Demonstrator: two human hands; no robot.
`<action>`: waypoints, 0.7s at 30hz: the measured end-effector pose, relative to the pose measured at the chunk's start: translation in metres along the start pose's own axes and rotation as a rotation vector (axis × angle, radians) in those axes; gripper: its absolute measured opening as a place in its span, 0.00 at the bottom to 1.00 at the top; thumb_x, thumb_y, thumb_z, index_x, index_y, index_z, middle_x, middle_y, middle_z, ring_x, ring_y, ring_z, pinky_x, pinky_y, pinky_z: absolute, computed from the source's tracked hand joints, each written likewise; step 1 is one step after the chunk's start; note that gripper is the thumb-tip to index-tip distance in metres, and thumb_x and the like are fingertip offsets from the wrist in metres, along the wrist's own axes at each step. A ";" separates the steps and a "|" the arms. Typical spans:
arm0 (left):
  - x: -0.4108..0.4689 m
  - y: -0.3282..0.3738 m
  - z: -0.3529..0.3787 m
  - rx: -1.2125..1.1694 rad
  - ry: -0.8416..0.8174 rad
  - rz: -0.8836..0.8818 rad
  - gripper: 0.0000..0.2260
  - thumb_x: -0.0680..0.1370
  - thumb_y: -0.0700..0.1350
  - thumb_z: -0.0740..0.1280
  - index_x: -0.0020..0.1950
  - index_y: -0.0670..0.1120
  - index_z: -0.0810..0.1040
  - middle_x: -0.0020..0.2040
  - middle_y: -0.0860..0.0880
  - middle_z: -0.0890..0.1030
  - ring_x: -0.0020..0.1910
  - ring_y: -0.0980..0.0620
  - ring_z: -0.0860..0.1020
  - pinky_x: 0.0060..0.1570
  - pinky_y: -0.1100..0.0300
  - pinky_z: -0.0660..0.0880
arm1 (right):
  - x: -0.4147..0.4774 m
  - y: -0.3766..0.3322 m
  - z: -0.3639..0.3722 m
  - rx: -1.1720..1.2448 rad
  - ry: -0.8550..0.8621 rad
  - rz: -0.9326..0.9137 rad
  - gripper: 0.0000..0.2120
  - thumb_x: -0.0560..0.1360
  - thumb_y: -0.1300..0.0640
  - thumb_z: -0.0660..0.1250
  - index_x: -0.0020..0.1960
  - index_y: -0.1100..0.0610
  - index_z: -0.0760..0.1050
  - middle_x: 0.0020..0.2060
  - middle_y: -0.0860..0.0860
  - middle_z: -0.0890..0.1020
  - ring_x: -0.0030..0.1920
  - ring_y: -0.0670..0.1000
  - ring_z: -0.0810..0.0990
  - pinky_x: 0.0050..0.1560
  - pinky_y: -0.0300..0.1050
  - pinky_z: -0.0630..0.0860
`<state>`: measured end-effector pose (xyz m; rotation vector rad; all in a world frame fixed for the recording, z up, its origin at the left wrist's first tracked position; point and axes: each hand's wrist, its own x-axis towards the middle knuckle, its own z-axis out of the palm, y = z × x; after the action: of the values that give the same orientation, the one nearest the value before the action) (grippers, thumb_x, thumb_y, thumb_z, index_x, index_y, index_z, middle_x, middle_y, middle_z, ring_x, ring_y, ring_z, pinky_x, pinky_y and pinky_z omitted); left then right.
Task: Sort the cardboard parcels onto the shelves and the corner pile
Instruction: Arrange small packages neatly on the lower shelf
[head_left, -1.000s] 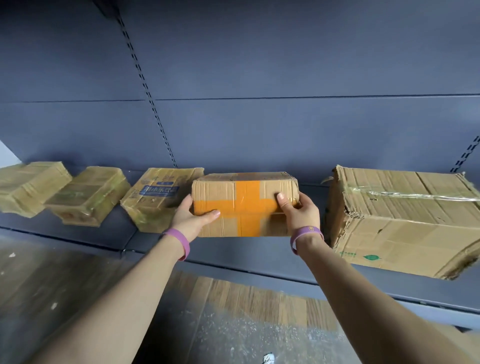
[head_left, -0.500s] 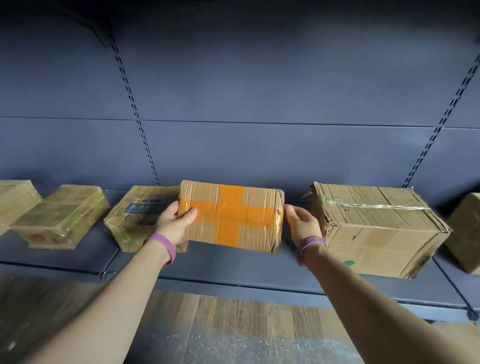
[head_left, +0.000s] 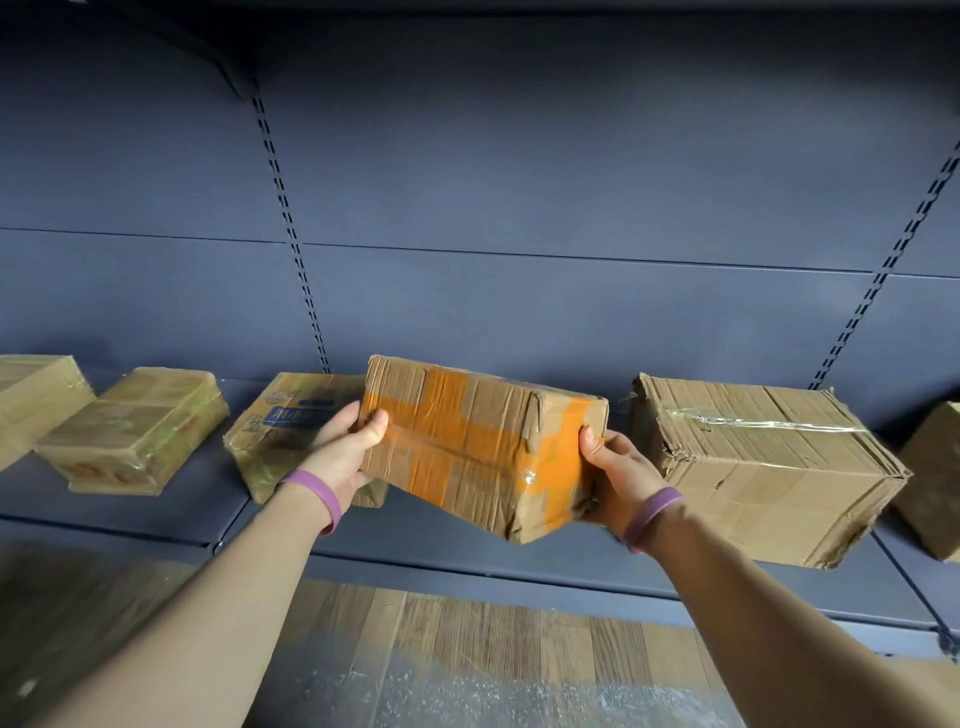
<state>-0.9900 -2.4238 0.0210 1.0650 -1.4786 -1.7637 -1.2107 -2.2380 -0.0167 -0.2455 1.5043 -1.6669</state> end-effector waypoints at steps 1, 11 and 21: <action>0.000 0.002 0.003 -0.015 0.016 0.000 0.11 0.82 0.45 0.63 0.64 0.51 0.77 0.60 0.51 0.80 0.64 0.45 0.76 0.68 0.36 0.68 | 0.000 0.000 0.001 0.007 -0.011 0.008 0.18 0.70 0.46 0.71 0.55 0.52 0.72 0.57 0.56 0.79 0.59 0.63 0.76 0.50 0.67 0.78; -0.002 0.010 0.044 -0.026 0.018 -0.021 0.21 0.82 0.45 0.64 0.76 0.49 0.67 0.69 0.51 0.72 0.69 0.46 0.70 0.65 0.47 0.69 | 0.001 -0.004 0.021 -0.017 0.138 -0.161 0.05 0.73 0.57 0.75 0.45 0.55 0.79 0.41 0.55 0.83 0.39 0.57 0.83 0.42 0.63 0.82; -0.011 0.012 0.066 0.237 -0.268 -0.002 0.47 0.62 0.67 0.76 0.76 0.56 0.61 0.69 0.53 0.74 0.68 0.48 0.72 0.67 0.39 0.70 | 0.000 -0.007 0.038 0.073 0.280 -0.230 0.10 0.68 0.58 0.79 0.44 0.56 0.79 0.45 0.56 0.85 0.50 0.60 0.84 0.53 0.60 0.81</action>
<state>-1.0423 -2.3841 0.0384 0.9699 -1.8889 -1.8211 -1.1895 -2.2655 -0.0006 -0.1545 1.6658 -2.0019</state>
